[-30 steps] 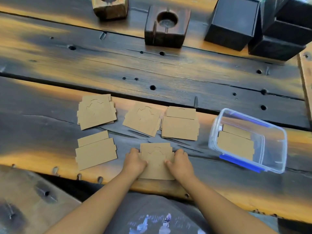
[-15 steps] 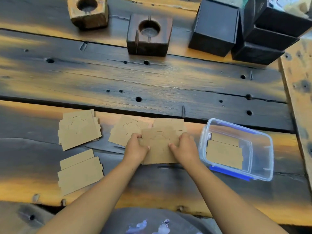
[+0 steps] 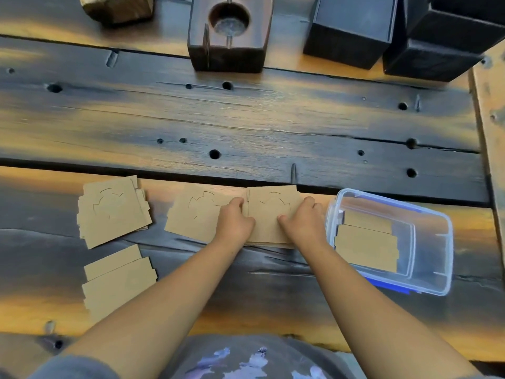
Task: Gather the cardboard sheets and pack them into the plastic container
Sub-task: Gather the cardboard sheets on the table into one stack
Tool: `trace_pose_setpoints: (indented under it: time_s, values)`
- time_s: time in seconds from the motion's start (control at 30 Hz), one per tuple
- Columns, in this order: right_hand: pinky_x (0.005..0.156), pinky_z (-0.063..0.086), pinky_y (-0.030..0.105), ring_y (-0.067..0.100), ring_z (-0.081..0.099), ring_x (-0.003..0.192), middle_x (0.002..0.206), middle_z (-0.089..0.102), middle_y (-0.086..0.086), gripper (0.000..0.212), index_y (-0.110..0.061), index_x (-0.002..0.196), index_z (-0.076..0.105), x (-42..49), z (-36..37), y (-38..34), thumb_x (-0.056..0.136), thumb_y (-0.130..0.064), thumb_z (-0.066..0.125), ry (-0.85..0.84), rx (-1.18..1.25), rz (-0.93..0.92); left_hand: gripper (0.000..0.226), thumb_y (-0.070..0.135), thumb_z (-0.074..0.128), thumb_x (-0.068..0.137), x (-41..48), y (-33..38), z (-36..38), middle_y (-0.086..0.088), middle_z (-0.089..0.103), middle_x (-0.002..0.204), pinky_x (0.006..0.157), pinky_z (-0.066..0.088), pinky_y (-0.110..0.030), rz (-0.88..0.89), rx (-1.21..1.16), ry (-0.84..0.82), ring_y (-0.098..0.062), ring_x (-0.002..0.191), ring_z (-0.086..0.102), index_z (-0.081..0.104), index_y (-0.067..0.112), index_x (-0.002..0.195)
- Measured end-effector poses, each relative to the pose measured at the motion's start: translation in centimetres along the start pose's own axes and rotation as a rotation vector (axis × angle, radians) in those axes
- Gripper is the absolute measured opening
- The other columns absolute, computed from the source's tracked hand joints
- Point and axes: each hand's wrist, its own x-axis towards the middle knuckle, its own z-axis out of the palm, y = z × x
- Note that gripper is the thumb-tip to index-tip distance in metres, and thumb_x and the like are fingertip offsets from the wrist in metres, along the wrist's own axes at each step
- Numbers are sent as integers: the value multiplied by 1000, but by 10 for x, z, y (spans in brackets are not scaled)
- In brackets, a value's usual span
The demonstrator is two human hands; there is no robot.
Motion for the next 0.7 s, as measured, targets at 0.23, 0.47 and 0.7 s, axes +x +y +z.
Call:
trace_pose_setpoints:
  time_s: [0.23, 0.47, 0.7]
  values:
    - [94, 43, 37, 35, 49, 118, 132, 41, 16, 66, -10, 128, 41, 8, -12, 3, 77, -38, 74, -100, 150, 88, 52, 6, 69, 81, -4, 0, 0, -10, 57, 133, 103, 50, -42, -11, -161, -115, -25, 117, 59, 55, 14, 130]
    - [95, 47, 41, 32, 55, 110, 124, 53, 14, 56, -9, 120, 51, -12, -9, -4, 79, -40, 72, -131, 166, 45, 46, 9, 73, 81, -10, -20, -28, -11, 58, 127, 102, 50, -42, 13, -192, -56, -24, 111, 62, 59, 19, 124]
    - [89, 46, 34, 31, 57, 105, 124, 50, 15, 44, -6, 117, 54, -42, 24, -56, 83, -29, 69, -219, 158, -87, 42, 6, 71, 82, -2, -53, -92, -9, 67, 114, 85, 49, -27, 19, -175, 51, -18, 94, 62, 62, 17, 122]
